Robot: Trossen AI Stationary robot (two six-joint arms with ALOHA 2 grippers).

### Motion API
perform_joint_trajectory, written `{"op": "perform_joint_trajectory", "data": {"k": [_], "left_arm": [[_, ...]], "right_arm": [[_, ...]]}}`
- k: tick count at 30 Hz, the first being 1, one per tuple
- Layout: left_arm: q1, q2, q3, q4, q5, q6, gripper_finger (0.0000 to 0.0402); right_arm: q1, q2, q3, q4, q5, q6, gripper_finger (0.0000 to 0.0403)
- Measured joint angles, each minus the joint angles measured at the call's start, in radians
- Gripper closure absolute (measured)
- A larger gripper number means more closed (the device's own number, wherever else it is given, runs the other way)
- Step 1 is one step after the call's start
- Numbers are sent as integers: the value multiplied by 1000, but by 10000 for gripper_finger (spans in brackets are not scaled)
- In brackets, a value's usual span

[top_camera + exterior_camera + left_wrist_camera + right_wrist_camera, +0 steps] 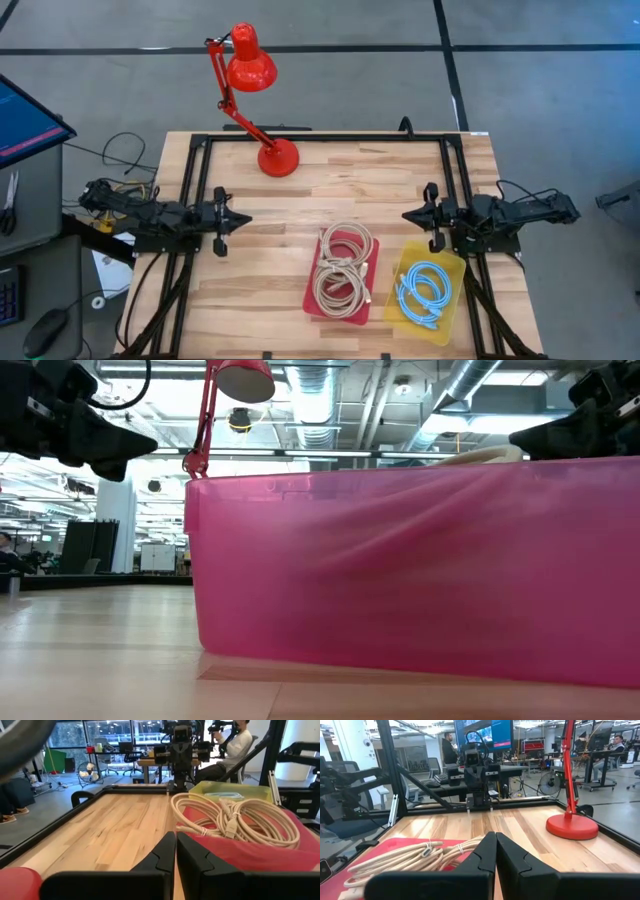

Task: Sort HDMI cables
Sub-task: Return to Home Position

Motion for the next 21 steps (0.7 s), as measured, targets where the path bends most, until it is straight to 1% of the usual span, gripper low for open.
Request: {"op": "perform_joint_trajectory", "data": {"k": [12,21], "left_arm": [[0,63,0,1,0,0,385],[0,76,0,1,0,0,385]], "right_arm": [[0,0,-1,0,0,0,403],[0,0,-1,0,0,0,403]]}}
